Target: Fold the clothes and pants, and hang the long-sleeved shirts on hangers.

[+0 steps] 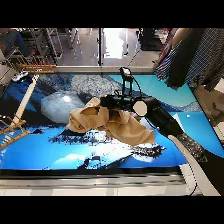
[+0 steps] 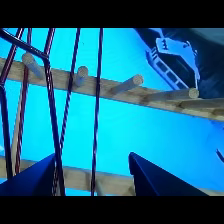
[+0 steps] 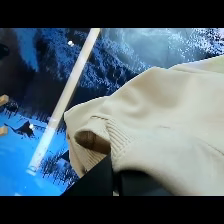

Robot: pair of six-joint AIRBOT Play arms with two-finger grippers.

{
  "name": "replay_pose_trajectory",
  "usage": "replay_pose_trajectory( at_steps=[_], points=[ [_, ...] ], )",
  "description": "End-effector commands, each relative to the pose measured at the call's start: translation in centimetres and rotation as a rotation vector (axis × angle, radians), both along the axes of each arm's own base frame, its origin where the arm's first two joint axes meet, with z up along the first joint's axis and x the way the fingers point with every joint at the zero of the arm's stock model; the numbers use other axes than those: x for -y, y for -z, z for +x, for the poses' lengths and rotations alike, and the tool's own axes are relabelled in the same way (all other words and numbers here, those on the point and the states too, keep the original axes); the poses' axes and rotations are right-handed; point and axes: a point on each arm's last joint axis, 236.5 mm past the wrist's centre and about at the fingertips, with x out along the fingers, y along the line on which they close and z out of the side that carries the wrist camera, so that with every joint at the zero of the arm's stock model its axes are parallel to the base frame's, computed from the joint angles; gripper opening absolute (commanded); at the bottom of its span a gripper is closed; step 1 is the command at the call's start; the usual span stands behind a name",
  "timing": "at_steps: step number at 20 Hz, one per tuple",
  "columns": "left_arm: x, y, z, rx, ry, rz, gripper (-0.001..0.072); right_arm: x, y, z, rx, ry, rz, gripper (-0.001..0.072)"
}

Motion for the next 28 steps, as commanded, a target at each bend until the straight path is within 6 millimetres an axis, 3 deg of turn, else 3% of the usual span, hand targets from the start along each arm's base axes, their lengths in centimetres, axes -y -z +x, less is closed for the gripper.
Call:
replay_pose_trajectory(
  at_steps=[1, 2, 3, 4, 7, 10, 13, 15, 17, 19, 21, 22, 24, 26, 28],
  points=[
    [-0.2, 0.5, 0.4, 0.008, -0.004, 0.003, 0.0452, 0.0, 0.0, 0.0, 0.004, -0.001, -0.005, 0.0028],
    [-0.2, 0.8, 0.6, 0.009, -0.003, -0.003, 0.0319, 0.0, 0.0, 0.1, 0.006, 0.000, -0.007, 0.0028],
    [-0.1, 1.3, 0.6, 0.003, -0.002, -0.011, 0.0133, 0.1, 0.0, 0.1, 0.007, 0.000, -0.009, 0.0028],
    [-0.1, 1.8, 0.6, -0.002, -0.002, -0.019, 0.0012, 0.1, 0.1, 0.1, 0.008, 0.000, -0.012, 0.0028],
    [-0.3, 2.1, 0.6, -0.005, -0.004, -0.020, 0.0015, 0.1, 0.1, 0.1, 0.009, 0.000, -0.015, 0.0028],
    [-1.1, 0.3, 1.3, 0.022, 0.003, 0.020, 0.0015, 0.1, 0.1, 0.1, 0.009, 0.000, -0.015, 0.0028],
    [-2.0, -4.9, 2.9, 0.105, 0.010, 0.105, 0.0014, 0.1, 0.1, 0.1, 0.009, 0.000, -0.015, 0.0028],
    [-1.3, -10.7, 5.2, 0.252, 0.044, 0.145, 0.0014, 0.1, 0.1, 0.1, 0.009, 0.000, -0.015, 0.0028],
    [2.8, -18.1, 9.1, 0.516, 0.172, 0.102, 0.0014, 0.2, 0.1, 0.1, 0.010, -0.001, -0.016, 0.0028],
    [11.6, -25.6, 12.3, 0.817, 0.501, 0.020, 0.0014, 0.3, -0.1, 0.1, 0.039, -0.021, -0.043, 0.0028],
    [21.2, -29.8, 12.0, 1.026, 0.904, -0.074, 0.0014, 0.9, -1.0, -0.1, 0.098, -0.050, -0.099, 0.0027],
    [25.7, -30.0, 10.9, 1.063, 1.112, -0.123, 0.0014, 1.5, -1.6, -0.3, 0.120, -0.059, -0.128, 0.0027],
    [32.8, -27.4, 8.4, 1.019, 1.444, -0.259, 0.0014, 3.1, -2.8, -0.8, 0.133, -0.057, -0.178, 0.0027],
    [38.1, -24.5, 7.0, 0.946, 1.640, -0.460, 0.0015, 4.6, -3.7, -1.3, 0.114, -0.056, -0.219, 0.0027],
    [42.5, -21.9, 7.5, 0.838, 1.710, -0.587, 0.0015, 6.3, -4.2, -1.3, 0.077, -0.038, -0.239, 0.0027]
  ],
)
